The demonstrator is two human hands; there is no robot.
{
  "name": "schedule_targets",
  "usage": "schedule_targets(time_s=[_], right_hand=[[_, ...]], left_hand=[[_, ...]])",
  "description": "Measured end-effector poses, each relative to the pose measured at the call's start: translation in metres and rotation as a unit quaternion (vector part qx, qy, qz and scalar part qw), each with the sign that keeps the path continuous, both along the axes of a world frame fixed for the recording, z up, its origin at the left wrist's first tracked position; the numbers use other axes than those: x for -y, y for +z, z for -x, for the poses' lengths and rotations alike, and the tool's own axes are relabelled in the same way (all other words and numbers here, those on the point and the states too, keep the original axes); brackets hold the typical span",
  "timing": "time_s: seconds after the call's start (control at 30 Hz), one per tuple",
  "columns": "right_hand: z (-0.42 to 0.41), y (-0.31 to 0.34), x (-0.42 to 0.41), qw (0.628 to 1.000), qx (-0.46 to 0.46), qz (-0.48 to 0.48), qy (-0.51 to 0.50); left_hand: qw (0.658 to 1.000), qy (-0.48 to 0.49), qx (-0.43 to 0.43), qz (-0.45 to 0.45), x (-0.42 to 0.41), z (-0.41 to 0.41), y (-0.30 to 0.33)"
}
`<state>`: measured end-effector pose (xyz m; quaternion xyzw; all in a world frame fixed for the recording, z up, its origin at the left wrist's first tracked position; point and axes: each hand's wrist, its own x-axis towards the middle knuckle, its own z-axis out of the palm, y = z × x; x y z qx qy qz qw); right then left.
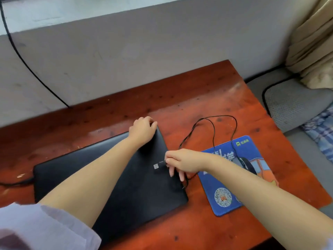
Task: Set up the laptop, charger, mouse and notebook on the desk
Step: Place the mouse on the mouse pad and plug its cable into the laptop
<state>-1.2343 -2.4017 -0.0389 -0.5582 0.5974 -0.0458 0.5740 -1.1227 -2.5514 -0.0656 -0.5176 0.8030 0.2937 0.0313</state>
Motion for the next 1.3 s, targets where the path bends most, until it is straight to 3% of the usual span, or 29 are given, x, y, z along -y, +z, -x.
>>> schedule_targets(time_s=[0.13, 0.33, 0.53, 0.93, 1.3], right_hand=[[0.049, -0.003, -0.005, 0.996, -0.085, -0.009, 0.038], [0.074, -0.017, -0.003, 0.991, -0.077, 0.059, -0.088], [0.084, -0.012, 0.01, 0.965, 0.052, 0.071, -0.245], [0.053, 0.036, 0.04, 0.958, 0.093, 0.162, -0.219], [0.033, 0.053, 0.048, 0.965, 0.056, 0.2, -0.161]], left_hand=[[0.995, 0.015, 0.084, 0.041, -0.005, 0.013, -0.008], [0.987, 0.017, 0.12, 0.105, -0.006, 0.025, -0.015], [0.991, -0.004, 0.104, 0.09, -0.013, 0.031, -0.006], [0.986, 0.05, -0.085, 0.138, -0.005, -0.005, 0.065], [0.978, 0.072, -0.144, 0.13, -0.006, -0.015, 0.096]])
